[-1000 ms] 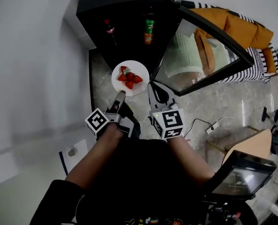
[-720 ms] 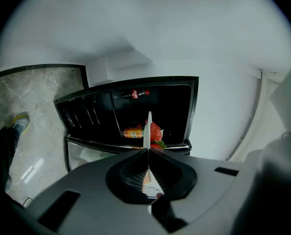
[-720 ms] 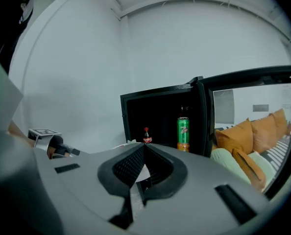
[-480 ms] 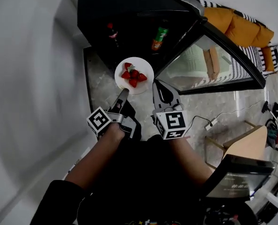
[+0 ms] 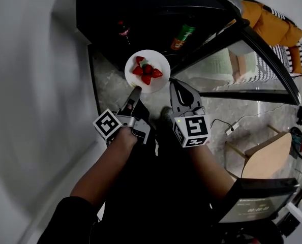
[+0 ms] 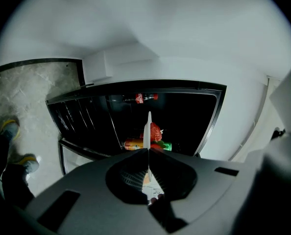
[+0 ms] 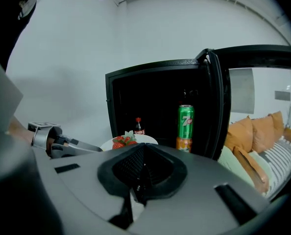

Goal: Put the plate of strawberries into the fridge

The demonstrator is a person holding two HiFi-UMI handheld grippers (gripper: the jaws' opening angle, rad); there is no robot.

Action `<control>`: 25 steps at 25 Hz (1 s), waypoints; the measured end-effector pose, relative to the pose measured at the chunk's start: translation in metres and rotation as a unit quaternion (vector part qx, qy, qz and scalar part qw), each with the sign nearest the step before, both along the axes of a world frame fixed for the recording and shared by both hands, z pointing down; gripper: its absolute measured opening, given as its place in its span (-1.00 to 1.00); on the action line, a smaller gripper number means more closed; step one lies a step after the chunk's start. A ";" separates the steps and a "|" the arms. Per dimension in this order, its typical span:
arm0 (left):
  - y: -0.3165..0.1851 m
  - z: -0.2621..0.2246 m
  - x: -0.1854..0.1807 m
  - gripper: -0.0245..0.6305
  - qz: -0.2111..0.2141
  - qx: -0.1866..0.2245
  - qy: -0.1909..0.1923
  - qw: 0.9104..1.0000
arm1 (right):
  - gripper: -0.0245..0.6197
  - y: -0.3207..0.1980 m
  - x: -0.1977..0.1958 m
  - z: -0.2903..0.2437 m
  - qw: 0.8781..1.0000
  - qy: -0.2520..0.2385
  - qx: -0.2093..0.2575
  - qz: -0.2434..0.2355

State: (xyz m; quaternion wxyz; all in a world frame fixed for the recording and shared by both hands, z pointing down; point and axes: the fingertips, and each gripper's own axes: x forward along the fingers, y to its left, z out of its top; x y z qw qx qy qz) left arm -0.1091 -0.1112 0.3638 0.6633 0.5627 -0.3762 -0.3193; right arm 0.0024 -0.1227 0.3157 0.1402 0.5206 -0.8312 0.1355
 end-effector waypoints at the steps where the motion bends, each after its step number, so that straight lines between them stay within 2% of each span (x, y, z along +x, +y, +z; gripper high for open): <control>1: -0.006 0.002 0.000 -0.89 -0.003 -0.002 -0.001 1.000 | -0.91 -0.007 -0.001 0.001 1.000 0.000 0.000 -0.005; 12: -0.023 0.020 0.006 -0.90 -0.040 -0.006 -0.009 0.999 | -0.91 -0.033 -0.008 0.018 0.998 -0.008 -0.001 -0.054; 18: -0.025 0.033 0.007 -0.90 -0.055 -0.008 -0.012 0.998 | -0.91 -0.033 -0.009 0.026 0.998 -0.017 0.001 -0.063; 23: -0.059 0.058 0.017 -0.89 -0.068 -0.009 -0.013 0.998 | -0.91 -0.060 -0.001 0.047 0.998 -0.022 0.004 -0.066; 25: -0.052 0.059 0.013 -0.89 -0.073 -0.002 -0.013 0.997 | -0.91 -0.050 -0.005 0.046 0.997 -0.022 0.010 -0.068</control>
